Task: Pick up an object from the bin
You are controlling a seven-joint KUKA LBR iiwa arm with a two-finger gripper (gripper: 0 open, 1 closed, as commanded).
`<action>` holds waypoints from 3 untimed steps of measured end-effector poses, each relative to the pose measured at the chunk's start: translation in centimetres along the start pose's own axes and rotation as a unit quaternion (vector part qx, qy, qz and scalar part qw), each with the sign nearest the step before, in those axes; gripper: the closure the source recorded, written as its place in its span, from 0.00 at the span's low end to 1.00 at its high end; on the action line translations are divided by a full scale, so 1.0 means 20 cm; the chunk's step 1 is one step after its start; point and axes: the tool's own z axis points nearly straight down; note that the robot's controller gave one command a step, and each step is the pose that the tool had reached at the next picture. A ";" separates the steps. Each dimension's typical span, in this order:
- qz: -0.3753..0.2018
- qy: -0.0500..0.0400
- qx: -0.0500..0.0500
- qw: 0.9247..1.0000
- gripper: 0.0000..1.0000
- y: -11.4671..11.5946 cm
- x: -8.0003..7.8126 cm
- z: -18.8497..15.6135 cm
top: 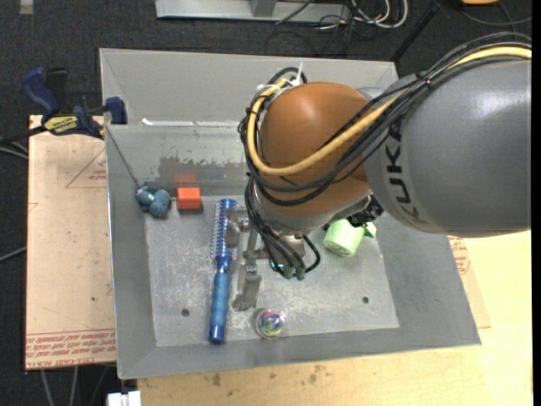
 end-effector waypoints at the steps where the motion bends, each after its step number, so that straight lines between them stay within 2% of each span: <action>1: -0.298 -0.002 0.000 0.955 0.00 -0.14 -0.26 0.87; 3: -0.295 -0.003 -0.002 0.956 0.00 -0.14 -0.27 0.86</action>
Offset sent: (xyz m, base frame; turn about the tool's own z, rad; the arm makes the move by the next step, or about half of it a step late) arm 0.0519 -0.0287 -0.1712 -0.6071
